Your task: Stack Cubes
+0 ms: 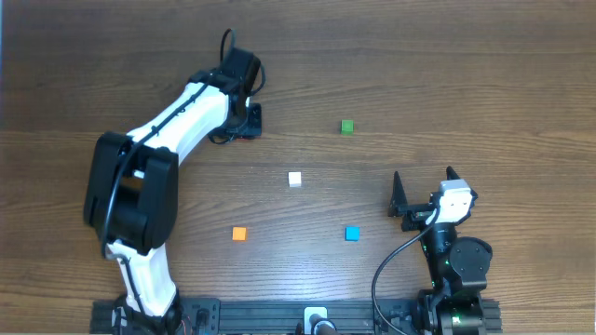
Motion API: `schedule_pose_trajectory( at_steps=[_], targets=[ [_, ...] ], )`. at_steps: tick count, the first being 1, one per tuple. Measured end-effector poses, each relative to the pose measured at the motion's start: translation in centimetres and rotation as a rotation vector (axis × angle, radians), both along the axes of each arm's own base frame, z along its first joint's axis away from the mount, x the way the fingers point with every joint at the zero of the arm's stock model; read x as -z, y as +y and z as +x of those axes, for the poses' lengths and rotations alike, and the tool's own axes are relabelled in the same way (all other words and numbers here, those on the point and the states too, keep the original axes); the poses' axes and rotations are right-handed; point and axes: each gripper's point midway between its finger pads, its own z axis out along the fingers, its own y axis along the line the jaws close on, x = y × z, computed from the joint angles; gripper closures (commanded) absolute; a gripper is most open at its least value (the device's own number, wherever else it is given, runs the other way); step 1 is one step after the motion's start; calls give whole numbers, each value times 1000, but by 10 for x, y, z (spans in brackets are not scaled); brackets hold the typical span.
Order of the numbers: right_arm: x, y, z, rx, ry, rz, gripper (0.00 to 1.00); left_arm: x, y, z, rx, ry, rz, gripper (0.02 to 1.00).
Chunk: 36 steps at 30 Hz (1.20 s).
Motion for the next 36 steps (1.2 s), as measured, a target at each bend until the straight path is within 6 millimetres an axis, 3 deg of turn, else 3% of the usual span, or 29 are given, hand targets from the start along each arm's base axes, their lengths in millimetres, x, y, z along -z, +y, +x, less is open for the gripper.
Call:
schedule_pose_trajectory(
  at_steps=[2,6,10,14,18,25,36],
  targets=[
    [0,0,0,0,0,0,7,-17,-8,-5,-15,-17,-9,980],
    [0,0,0,0,0,0,9,-66,-44,-22,-19,-94,-58,978],
    [0,0,0,0,0,0,9,-89,-85,-45,9,-142,-90,978],
    [0,0,0,0,0,0,7,-87,-118,-73,37,-129,-98,976],
    [0,0,0,0,0,0,7,-86,-132,-85,24,-123,-113,976],
    [0,0,0,0,0,0,9,-65,-121,-95,-35,-89,-82,976],
    [0,0,0,0,0,0,7,-46,-119,-95,-36,-76,-63,972]
  ],
)
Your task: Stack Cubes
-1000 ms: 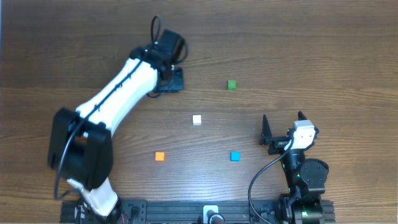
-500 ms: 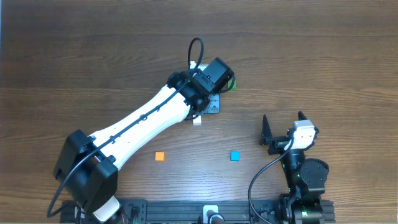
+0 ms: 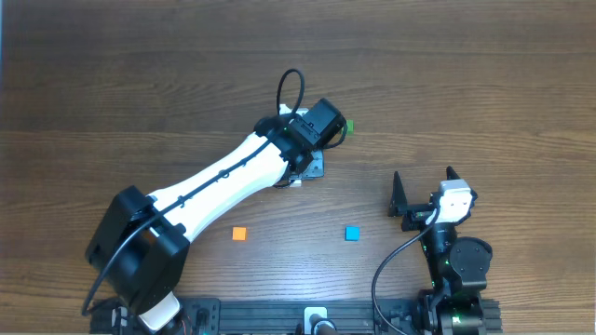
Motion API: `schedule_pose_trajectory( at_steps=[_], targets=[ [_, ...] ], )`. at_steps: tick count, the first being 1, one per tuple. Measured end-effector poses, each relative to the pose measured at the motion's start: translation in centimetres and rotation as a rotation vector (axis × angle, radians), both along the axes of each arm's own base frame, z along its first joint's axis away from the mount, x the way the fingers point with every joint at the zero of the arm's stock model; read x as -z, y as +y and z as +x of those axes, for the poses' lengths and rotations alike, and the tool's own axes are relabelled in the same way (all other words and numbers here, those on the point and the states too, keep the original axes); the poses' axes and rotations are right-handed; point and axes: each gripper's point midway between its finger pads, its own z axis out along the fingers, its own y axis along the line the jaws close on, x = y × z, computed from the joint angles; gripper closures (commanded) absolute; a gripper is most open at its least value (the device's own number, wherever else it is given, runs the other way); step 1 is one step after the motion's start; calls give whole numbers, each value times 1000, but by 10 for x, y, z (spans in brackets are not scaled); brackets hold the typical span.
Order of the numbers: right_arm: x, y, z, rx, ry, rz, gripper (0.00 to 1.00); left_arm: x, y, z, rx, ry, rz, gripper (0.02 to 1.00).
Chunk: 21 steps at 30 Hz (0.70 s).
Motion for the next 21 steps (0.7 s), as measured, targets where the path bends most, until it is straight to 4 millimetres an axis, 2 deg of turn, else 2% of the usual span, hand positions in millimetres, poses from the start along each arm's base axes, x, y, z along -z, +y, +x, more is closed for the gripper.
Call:
schedule_pose_trajectory(
  at_steps=[5,12,21],
  targets=[
    [0,0,0,0,0,-1,9,5,0,0,0,-4,-4,969],
    [0,0,0,0,0,-1,9,22,11,-12,-18,36,29,972],
    [0,0,0,0,0,-1,7,25,9,-10,-21,31,23,972]
  ],
)
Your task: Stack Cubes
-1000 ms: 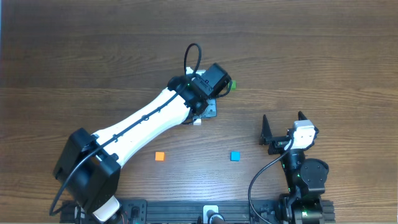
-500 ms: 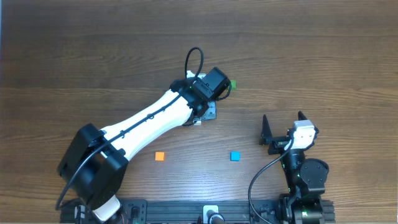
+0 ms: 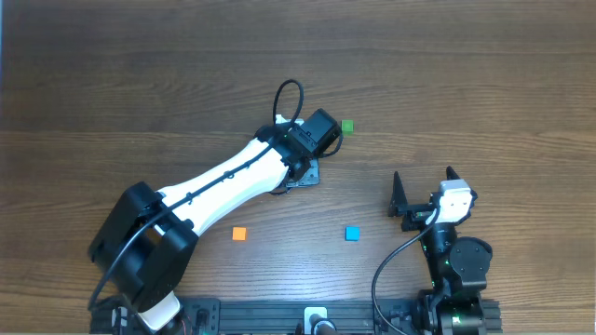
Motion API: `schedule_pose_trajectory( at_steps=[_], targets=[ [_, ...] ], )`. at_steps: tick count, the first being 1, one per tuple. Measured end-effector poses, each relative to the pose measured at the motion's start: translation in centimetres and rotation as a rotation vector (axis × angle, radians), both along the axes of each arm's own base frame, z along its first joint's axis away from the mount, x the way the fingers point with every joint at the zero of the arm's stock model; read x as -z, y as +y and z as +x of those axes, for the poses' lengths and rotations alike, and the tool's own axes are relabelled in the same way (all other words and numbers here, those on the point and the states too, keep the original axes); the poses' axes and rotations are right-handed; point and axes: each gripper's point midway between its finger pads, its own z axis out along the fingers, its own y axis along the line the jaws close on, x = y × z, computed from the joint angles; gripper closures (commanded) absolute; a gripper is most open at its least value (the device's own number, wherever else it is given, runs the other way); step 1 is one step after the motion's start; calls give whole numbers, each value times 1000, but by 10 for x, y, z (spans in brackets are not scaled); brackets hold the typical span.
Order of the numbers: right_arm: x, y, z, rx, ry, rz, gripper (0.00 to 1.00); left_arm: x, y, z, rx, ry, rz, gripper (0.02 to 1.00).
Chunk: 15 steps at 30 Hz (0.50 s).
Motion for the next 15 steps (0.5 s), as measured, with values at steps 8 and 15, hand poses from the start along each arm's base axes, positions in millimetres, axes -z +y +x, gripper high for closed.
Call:
schedule_pose_trajectory(
  at_steps=[8,15],
  targets=[
    [0,0,0,0,0,0,7,2,-1,1,0,-1,-1,965],
    [0,0,0,0,0,0,9,12,-3,2,1,12,3,961]
  ],
)
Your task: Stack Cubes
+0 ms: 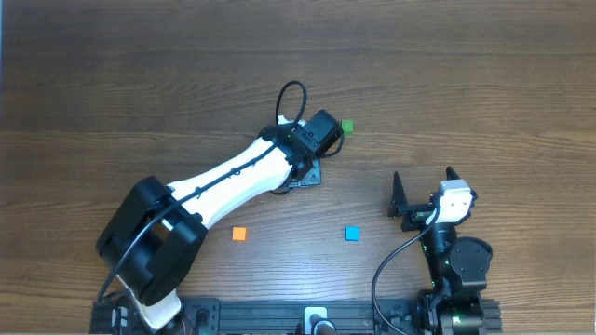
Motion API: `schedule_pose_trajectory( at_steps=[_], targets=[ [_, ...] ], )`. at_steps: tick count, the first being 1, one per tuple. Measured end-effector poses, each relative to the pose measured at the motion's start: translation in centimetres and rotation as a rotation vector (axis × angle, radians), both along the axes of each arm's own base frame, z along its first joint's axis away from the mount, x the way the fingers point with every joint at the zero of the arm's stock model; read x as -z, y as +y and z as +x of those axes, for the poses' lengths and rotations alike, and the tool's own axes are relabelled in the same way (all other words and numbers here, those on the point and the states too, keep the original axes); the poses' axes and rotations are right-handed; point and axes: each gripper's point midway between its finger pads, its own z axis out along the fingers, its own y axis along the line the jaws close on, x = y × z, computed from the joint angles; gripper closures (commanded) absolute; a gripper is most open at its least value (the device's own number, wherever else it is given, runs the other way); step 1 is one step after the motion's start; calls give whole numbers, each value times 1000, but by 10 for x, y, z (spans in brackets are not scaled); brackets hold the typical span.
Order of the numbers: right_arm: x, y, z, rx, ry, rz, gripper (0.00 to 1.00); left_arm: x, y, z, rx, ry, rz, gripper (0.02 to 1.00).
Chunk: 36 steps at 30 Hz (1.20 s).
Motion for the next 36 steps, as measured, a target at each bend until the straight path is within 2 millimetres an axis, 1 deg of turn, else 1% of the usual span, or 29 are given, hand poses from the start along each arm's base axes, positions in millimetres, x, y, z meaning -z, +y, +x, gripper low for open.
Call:
schedule_pose_trajectory(
  at_steps=[36],
  targets=[
    [0,0,0,0,0,1,7,2,-3,2,0,-7,-8,899]
  ],
)
